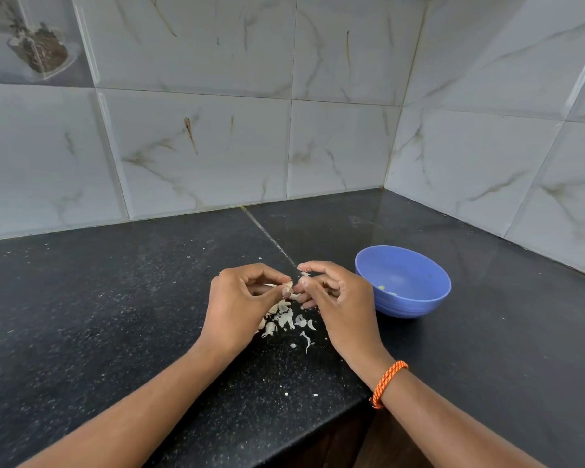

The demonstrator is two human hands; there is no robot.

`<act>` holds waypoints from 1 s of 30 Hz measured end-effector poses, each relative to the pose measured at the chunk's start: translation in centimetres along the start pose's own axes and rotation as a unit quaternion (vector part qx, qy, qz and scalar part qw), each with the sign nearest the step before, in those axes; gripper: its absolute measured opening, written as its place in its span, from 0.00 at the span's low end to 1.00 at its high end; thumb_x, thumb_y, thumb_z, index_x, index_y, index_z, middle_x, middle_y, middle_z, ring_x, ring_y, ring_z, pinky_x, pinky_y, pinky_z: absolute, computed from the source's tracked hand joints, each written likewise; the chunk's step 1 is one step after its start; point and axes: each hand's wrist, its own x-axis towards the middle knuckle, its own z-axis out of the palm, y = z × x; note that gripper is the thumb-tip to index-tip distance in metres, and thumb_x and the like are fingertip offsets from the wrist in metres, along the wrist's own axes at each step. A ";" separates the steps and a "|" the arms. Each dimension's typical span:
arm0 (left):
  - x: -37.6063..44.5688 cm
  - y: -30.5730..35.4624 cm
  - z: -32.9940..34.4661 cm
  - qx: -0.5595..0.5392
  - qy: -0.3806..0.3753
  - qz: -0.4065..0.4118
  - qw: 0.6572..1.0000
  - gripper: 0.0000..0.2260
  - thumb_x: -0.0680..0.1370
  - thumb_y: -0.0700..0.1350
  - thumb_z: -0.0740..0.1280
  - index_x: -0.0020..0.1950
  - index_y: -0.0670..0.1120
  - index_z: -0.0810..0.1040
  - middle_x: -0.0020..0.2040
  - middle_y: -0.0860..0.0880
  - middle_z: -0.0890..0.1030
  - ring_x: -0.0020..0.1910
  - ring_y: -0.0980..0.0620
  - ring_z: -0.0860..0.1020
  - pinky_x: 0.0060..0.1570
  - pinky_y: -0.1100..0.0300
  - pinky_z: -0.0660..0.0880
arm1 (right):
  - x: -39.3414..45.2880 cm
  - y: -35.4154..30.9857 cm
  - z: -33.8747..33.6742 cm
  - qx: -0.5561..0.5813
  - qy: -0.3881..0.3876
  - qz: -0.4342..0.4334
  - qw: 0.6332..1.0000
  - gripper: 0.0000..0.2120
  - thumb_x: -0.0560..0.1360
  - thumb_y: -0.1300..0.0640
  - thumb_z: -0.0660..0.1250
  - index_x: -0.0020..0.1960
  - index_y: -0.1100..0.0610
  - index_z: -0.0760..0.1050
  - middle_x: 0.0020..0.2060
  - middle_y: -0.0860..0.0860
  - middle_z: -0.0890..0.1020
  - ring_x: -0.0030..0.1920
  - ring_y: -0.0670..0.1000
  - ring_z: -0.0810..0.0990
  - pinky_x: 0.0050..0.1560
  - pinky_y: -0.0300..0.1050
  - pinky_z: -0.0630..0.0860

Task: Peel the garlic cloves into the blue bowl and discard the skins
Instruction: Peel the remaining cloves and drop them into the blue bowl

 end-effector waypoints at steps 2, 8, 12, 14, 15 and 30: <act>0.1 -0.1 -0.1 -0.019 0.003 -0.005 1.000 0.06 0.75 0.37 0.81 0.47 0.46 0.89 0.44 0.51 0.89 0.43 0.51 0.89 0.50 0.54 0.86 | 0.0 0.3 0.1 -0.035 -0.002 -0.018 0.999 0.08 0.85 0.60 0.67 0.61 0.53 0.84 0.41 0.49 0.88 0.41 0.50 0.87 0.44 0.44 0.85; 0.3 -0.4 -0.1 -0.058 0.007 0.005 0.998 0.12 0.73 0.33 0.81 0.51 0.46 0.87 0.45 0.47 0.89 0.47 0.49 0.89 0.51 0.56 0.86 | 0.1 0.1 0.1 -0.074 -0.033 -0.025 0.996 0.15 0.83 0.63 0.69 0.66 0.48 0.81 0.46 0.44 0.88 0.50 0.43 0.87 0.50 0.38 0.83; 0.5 -0.6 -0.3 -0.045 0.002 0.007 0.999 0.16 0.73 0.33 0.82 0.55 0.49 0.85 0.46 0.47 0.89 0.47 0.50 0.89 0.53 0.52 0.86 | 0.1 -0.1 0.0 -0.055 -0.032 -0.011 0.998 0.18 0.80 0.65 0.73 0.66 0.47 0.82 0.49 0.44 0.89 0.52 0.41 0.87 0.51 0.35 0.82; 0.5 -0.5 -0.3 -0.041 0.002 0.009 0.999 0.18 0.72 0.34 0.82 0.57 0.51 0.85 0.45 0.48 0.89 0.46 0.50 0.89 0.52 0.53 0.86 | 0.0 -0.2 0.1 -0.042 -0.023 -0.010 0.999 0.15 0.82 0.61 0.72 0.65 0.48 0.82 0.47 0.45 0.89 0.51 0.41 0.87 0.51 0.35 0.82; 0.4 -0.5 -0.3 -0.037 0.003 0.012 0.999 0.19 0.72 0.34 0.83 0.57 0.51 0.84 0.44 0.48 0.89 0.45 0.50 0.89 0.51 0.54 0.86 | 0.0 -0.2 0.1 -0.042 -0.019 -0.012 0.999 0.13 0.82 0.60 0.71 0.65 0.48 0.82 0.46 0.45 0.89 0.50 0.41 0.87 0.51 0.35 0.82; -0.5 0.3 0.1 0.075 -0.008 0.116 0.990 0.25 0.73 0.42 0.83 0.64 0.60 0.79 0.45 0.56 0.84 0.44 0.51 0.84 0.47 0.53 0.82 | -0.2 -0.7 0.5 0.042 -0.053 -0.013 0.998 0.22 0.80 0.66 0.73 0.70 0.49 0.77 0.54 0.49 0.82 0.47 0.53 0.88 0.47 0.49 0.86</act>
